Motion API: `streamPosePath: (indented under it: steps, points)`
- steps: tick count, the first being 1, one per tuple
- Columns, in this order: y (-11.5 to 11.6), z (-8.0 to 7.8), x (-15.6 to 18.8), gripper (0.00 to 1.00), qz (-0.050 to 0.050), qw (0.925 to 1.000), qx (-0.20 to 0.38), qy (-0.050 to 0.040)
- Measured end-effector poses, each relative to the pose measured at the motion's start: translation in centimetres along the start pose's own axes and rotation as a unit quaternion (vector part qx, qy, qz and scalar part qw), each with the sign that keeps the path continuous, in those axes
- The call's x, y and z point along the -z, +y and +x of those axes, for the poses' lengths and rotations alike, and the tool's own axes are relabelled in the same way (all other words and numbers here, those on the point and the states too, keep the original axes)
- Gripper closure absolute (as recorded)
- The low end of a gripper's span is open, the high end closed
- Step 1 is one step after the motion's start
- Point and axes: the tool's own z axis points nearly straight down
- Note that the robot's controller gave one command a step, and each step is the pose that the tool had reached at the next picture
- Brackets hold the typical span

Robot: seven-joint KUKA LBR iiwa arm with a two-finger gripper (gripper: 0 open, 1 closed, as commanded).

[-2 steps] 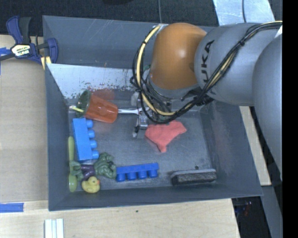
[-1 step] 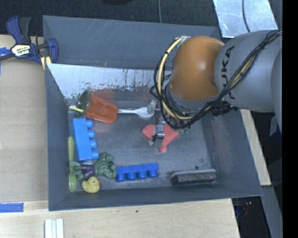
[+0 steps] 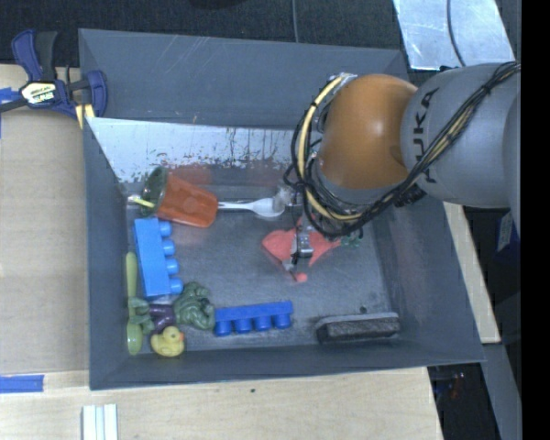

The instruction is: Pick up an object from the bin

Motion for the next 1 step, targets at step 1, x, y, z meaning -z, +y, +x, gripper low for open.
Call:
streamPosePath:
  steps: [1]
  points:
    - [-2.25,0.09,-1.77,0.0,0.001,0.9905,-0.137,0.0024]
